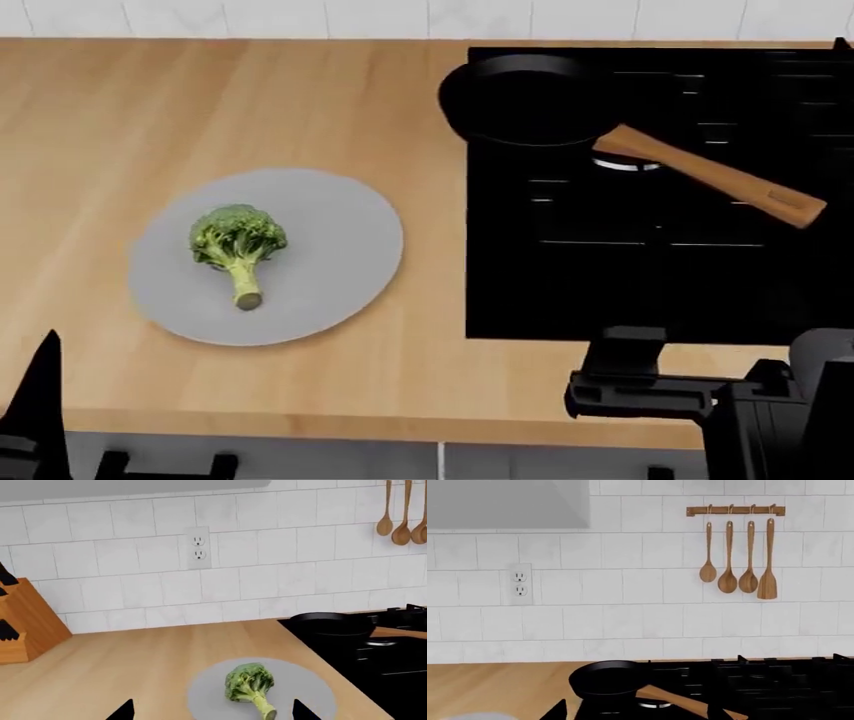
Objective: Pick the broccoli from the plate and place it in the pan.
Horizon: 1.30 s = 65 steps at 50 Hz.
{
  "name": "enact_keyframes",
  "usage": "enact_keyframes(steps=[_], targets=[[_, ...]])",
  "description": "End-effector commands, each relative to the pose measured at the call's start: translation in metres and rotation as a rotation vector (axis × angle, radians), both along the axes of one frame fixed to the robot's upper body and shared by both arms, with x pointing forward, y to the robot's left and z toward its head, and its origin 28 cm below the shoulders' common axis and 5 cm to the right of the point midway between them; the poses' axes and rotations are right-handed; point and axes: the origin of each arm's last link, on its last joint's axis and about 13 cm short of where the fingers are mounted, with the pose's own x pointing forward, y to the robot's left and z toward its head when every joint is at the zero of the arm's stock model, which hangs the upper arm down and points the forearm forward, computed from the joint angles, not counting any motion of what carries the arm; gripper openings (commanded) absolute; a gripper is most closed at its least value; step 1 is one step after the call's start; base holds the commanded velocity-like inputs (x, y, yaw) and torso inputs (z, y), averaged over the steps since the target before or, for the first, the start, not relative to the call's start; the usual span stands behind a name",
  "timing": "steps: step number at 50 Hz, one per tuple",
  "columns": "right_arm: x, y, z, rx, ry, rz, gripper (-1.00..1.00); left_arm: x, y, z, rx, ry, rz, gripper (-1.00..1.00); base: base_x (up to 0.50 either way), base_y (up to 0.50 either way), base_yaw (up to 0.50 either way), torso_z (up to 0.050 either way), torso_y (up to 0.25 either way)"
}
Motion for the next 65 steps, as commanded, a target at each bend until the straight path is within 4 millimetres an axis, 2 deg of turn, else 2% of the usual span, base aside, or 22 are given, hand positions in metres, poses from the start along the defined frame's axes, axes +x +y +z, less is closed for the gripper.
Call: enact_keyframes(steps=[1,11,29,32,37,39,65], targets=[[-0.001,0.000,0.001,-0.010,-0.004,0.005,1.00,0.000,0.000,0.000,-0.004,-0.001,-0.005,1.00,0.00,0.50,0.00,0.000,0.000],[-0.002,0.000,0.001,-0.012,0.001,0.006,1.00,0.001,-0.002,-0.003,-0.006,0.009,-0.010,1.00,0.00,0.50,0.00,0.000,0.000],[0.001,0.003,0.010,-0.030,-0.011,0.040,1.00,0.002,-0.001,0.005,0.006,-0.013,-0.004,1.00,0.00,0.50,0.00,0.000,0.000],[0.004,0.003,0.019,-0.028,0.041,0.097,1.00,0.003,0.003,0.017,0.027,-0.044,0.015,1.00,0.00,0.00,0.00,0.000,0.000],[0.013,0.000,0.056,-0.041,-0.003,0.174,1.00,0.005,0.014,0.045,0.089,-0.098,0.062,1.00,0.00,0.00,0.00,0.000,0.000],[0.010,0.001,0.066,-0.007,-0.040,0.221,1.00,0.004,0.010,0.044,0.074,-0.100,0.049,1.00,0.25,0.00,0.00,0.000,0.000],[0.011,0.008,0.060,-0.055,-0.029,0.257,1.00,0.002,0.008,0.042,0.060,-0.078,0.020,1.00,0.50,0.00,0.00,0.000,0.000]])
